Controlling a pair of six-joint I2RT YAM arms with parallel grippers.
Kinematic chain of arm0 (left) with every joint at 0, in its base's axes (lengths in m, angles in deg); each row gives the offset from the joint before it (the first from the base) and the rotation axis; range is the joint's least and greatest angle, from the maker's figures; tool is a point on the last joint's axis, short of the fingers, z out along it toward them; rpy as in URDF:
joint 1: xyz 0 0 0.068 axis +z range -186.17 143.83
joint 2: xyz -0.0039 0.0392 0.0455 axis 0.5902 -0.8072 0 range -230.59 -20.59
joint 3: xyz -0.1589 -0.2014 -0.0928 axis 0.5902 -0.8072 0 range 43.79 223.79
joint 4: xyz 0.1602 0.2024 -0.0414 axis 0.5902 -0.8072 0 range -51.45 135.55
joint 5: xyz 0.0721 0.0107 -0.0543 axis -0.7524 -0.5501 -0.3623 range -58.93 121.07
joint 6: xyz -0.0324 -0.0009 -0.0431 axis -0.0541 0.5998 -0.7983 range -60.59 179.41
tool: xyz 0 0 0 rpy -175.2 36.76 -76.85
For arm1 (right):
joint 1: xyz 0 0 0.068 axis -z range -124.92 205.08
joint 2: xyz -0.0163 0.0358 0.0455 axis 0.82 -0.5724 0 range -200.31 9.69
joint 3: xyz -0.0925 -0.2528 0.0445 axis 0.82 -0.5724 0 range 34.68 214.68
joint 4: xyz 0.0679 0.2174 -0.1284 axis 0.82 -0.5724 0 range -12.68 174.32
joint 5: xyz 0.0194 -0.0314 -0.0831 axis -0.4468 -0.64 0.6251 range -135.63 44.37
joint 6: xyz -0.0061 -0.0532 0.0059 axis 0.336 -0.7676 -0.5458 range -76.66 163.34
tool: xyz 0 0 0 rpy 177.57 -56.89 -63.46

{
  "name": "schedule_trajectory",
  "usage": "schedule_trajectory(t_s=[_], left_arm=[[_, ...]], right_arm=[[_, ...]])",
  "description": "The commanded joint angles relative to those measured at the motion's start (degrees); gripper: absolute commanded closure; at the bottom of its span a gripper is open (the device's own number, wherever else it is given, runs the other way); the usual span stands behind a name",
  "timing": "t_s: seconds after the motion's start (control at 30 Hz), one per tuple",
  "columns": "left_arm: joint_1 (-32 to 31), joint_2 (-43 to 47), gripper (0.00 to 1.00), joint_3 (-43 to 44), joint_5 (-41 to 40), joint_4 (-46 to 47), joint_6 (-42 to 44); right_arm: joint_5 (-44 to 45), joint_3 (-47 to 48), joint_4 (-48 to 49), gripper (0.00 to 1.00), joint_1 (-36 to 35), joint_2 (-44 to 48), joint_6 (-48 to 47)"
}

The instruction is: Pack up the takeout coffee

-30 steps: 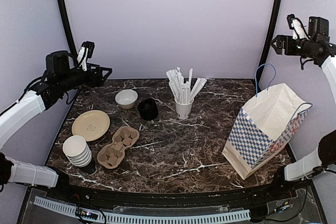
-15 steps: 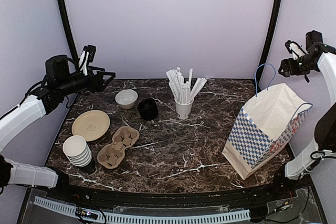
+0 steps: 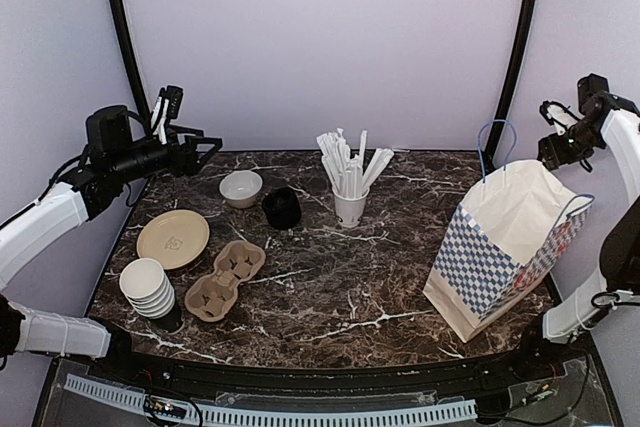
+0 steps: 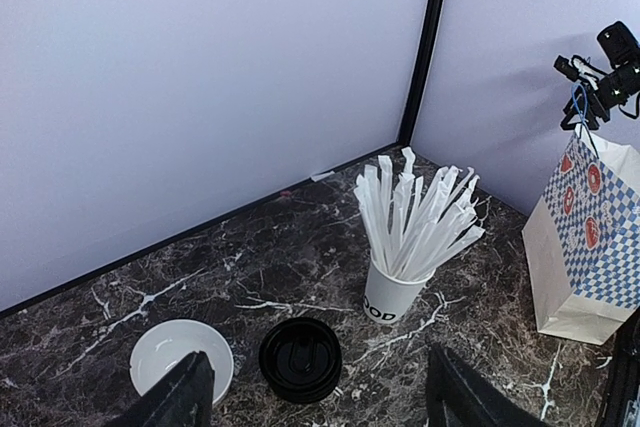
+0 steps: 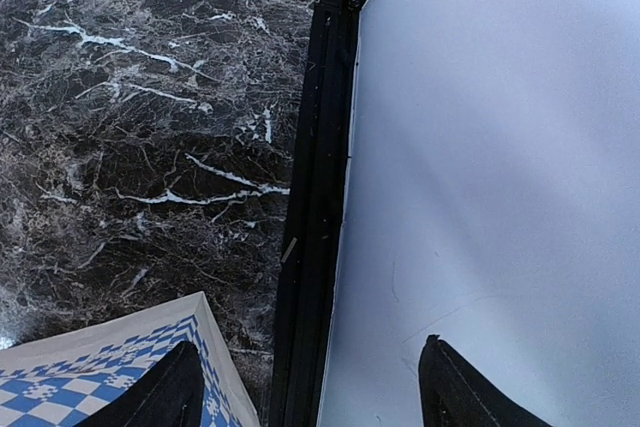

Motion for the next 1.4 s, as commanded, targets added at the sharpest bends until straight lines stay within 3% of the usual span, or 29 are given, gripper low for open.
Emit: schedule_trajectory(t_s=[0.0,0.1,0.23,0.47,0.73,0.93,1.37], left_arm=[[0.5,1.1,0.25,-1.4,1.2,2.1,-0.3],[0.5,1.0,0.25,-1.4,1.2,2.1,-0.4],[0.5,0.7,0.25,-1.7,1.3,2.6,-0.4],[0.5,0.0,0.25,-1.4,3.1,2.9,-1.6],[0.5,0.4,0.25,-1.6,3.9,3.6,-2.2],[0.5,2.2,0.25,-2.4,3.5,3.8,-1.5],[0.5,3.3,0.25,-3.3,3.5,4.7,-1.4]], right_arm=[[-0.4,3.8,0.4,0.25,0.2,1.0,0.4],[-4.6,7.0,-2.3,0.25,0.2,3.0,-0.8],[-10.1,3.4,-6.7,0.24,0.2,7.8,-5.4],[-3.7,-4.3,-9.0,0.24,0.2,13.4,-10.6],[1.0,-8.8,-1.6,0.26,-0.8,12.1,-12.3],[2.9,-11.7,2.1,0.23,-7.4,9.3,-14.0],[4.9,-6.4,18.3,0.27,-8.7,0.3,-11.1]])
